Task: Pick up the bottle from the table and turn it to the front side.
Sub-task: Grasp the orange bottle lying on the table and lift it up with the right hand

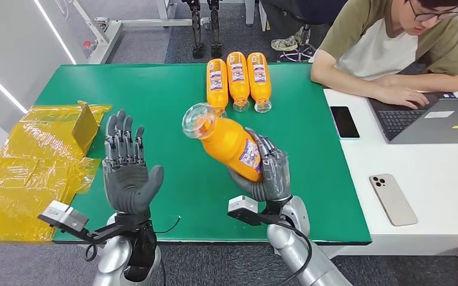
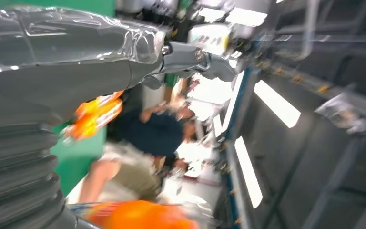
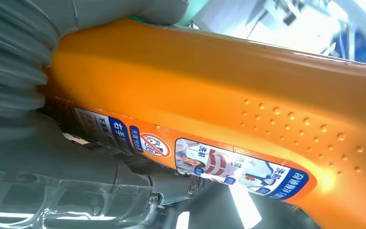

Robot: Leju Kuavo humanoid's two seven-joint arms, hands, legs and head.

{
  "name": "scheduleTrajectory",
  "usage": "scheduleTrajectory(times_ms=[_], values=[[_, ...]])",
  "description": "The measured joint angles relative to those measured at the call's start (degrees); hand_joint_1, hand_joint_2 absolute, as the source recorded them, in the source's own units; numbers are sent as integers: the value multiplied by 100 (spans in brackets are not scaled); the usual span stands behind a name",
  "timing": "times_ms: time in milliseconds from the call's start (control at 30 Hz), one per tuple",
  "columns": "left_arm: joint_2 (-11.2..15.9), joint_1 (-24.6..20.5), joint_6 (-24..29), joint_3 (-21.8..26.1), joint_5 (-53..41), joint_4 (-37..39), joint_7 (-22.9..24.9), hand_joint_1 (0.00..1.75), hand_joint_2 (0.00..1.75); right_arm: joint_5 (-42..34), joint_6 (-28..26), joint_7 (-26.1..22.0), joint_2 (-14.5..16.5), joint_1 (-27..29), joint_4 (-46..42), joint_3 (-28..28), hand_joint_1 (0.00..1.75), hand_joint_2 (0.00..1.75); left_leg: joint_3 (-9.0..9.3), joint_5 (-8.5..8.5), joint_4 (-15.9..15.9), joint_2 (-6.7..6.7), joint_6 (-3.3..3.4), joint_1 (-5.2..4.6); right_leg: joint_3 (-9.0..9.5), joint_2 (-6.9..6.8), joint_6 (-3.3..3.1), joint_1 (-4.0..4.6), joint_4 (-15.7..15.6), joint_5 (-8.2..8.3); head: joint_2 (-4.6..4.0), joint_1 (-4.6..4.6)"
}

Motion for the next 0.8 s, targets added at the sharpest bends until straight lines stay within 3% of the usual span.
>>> scheduleTrajectory(times_ms=[167, 533, 800], values=[[-1, -56, -143, -166, -2, 212, 53, 0, 175, -88, 2, 192, 181, 346, -433, -11, 175, 175, -1, -1, 0, 1, 1, -1, -1, 1, 0, -1, -1, 0, 0, 1], [9, -120, -322, -433, -61, 296, 46, 0, 175, -156, 3, 441, 190, 563, -711, 300, 175, 175, -2, -2, 0, 2, 1, 0, -3, 1, 0, -1, 0, 0, 0, 1], [10, -125, -487, -461, -172, 296, 25, 0, 175, -156, 132, 1105, 71, 538, -764, 817, 175, 175, -3, -2, 0, 3, 1, 0, -3, 1, 0, -1, 0, 0, 0, 1]])
